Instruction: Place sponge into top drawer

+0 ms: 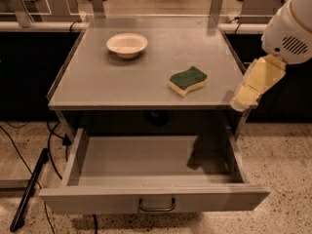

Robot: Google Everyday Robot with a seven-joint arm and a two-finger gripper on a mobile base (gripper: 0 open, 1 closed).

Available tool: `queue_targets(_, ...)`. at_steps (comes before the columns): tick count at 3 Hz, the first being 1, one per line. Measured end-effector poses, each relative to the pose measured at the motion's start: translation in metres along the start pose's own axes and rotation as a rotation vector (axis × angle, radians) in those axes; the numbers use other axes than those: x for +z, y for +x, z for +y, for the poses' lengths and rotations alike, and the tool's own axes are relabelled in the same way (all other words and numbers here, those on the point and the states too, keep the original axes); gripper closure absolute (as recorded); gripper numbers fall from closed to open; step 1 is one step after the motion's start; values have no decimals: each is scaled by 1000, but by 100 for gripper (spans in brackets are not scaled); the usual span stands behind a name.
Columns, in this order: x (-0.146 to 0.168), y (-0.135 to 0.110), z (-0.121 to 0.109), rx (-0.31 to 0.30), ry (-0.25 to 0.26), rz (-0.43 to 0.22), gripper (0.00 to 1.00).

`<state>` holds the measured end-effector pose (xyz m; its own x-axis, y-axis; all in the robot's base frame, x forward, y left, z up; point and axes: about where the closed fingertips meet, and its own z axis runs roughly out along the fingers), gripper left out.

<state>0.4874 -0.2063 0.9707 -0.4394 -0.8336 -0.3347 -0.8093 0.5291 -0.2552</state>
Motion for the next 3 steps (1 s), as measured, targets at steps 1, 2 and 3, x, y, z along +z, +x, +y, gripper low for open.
queue_targets(1, 8, -6, -5, 126, 76, -37, 0)
queue_targets(2, 8, -12, -11, 166, 100, -67, 0)
queue_targets(3, 9, -13, -11, 171, 102, -72, 0)
